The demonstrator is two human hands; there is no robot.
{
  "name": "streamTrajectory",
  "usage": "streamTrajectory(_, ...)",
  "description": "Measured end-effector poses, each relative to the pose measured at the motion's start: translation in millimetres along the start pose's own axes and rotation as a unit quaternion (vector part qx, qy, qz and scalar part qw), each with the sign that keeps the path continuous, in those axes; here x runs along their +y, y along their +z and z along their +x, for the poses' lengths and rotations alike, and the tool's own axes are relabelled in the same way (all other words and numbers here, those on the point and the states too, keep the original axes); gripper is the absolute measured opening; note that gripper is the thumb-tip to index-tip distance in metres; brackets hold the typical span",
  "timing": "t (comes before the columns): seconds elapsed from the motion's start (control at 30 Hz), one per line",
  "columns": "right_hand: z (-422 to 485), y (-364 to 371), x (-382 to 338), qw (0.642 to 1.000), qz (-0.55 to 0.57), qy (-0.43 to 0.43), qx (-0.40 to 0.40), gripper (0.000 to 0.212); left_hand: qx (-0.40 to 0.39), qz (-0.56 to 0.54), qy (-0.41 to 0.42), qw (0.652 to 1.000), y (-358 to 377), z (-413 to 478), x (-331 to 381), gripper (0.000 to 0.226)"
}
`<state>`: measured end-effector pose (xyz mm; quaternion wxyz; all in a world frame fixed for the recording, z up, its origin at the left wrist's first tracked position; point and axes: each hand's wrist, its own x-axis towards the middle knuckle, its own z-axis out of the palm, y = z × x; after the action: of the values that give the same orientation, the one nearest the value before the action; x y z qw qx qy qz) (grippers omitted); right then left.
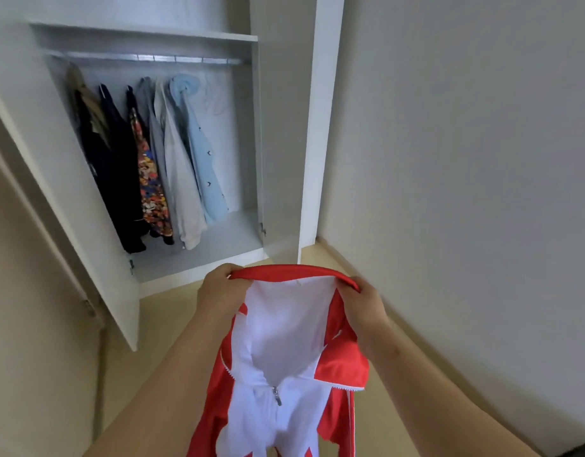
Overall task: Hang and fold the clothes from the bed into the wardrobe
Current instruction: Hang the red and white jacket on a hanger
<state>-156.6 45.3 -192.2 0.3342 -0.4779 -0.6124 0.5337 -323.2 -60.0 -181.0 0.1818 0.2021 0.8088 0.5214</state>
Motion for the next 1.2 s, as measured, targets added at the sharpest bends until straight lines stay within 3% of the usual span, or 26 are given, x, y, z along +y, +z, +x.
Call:
streamTrajectory(0.1, 21, 40, -17, 1.000, -0.005, -0.024, 0.006, 0.029, 0.011, 0.084, 0.029, 0.996, -28, 35, -9, 0.022)
streamTrajectory(0.2, 44, 77, -30, 0.999, 0.010, -0.032, -0.006, 0.028, 0.038, 0.194, 0.057, 0.979, -52, 66, -24, 0.014)
streamTrajectory(0.3, 69, 113, -38, 0.998, -0.007, -0.062, -0.027, 0.025, 0.065, 0.218, 0.059, 0.972, -68, 101, -36, 0.013)
streamTrajectory(0.53, 163, 186, -58, 0.991, -0.024, -0.124, -0.044, 0.026, 0.056, 0.056, -0.043, 0.996, -70, 214, -38, 0.019)
streamTrajectory(0.7, 267, 241, -73, 0.992, -0.004, -0.115, -0.054, 0.028, 0.051, -0.023, -0.115, 0.992, -49, 323, -20, 0.014)
streamTrajectory(0.93, 384, 347, -105, 0.993, 0.018, -0.089, -0.080, 0.028, 0.120, -0.099, -0.122, 0.980, -57, 456, 6, 0.015)
streamTrajectory(1.0, 406, 379, -114, 0.991, 0.014, -0.090, -0.095, 0.028, 0.150, -0.067, -0.104, 0.981, -68, 486, 6, 0.021)
streamTrajectory(1.13, 454, 438, -127, 0.989, 0.020, -0.091, -0.111, 0.028, 0.193, 0.144, -0.063, 0.968, -85, 548, -1, 0.021)
streamTrajectory(1.2, 478, 464, -132, 0.990, 0.025, -0.093, -0.101, 0.027, 0.201, 0.179, -0.038, 0.962, -91, 583, 2, 0.018)
